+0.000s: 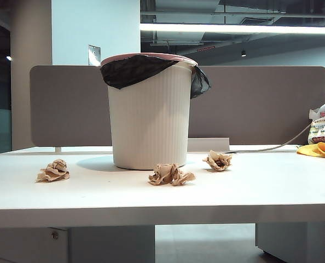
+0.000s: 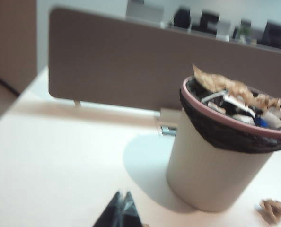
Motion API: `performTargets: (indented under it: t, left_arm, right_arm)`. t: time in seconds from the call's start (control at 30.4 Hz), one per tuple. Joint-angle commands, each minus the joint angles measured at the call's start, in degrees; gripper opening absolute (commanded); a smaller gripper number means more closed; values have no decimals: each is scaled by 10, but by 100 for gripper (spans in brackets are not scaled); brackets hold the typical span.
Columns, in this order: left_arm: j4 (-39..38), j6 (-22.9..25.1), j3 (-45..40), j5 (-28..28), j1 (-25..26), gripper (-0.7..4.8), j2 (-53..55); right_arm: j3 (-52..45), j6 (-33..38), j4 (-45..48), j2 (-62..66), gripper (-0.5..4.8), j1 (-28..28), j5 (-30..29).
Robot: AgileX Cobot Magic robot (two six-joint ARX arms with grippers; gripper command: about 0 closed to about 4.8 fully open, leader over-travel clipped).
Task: Pick up all the trash on the table and put it in the trash can.
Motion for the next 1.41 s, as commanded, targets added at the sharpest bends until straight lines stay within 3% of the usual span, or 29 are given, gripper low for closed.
performTargets:
  t: [0.03, 0.16, 0.39, 0.53, 0.66, 0.79, 0.95, 1.28, 1.41]
  left_arm:
    - [15, -2, 39, 9, -13, -5, 47]
    - [19, -3, 87, -3, -61, -5, 117]
    - [19, 28, 149, -27, -222, -5, 192]
    - [19, 65, 170, -29, -293, -5, 225]
    - [18, 68, 193, -29, -334, -5, 268]
    - [19, 68, 204, -31, -337, -6, 309]
    - [9, 59, 207, -31, -337, -6, 352]
    - [-31, 59, 206, -24, -337, -5, 379]
    - [-33, 57, 206, 4, -337, -6, 379]
  right_arm:
    - [42, 3, 1, 53, -1, 3, -45]
    - [90, 0, 2, 132, -1, 31, -55]
    - [134, -3, 17, 259, 3, 51, -60]
    - [153, -3, 28, 331, 131, 57, -67]
    - [184, -5, 37, 397, 232, 65, -84]
    - [219, -32, 53, 467, 311, 85, -86]
    - [242, -49, 53, 541, 471, 99, -83]
    - [248, -47, 69, 675, 479, 103, -99]
    - [249, -47, 103, 711, 479, 103, -94]
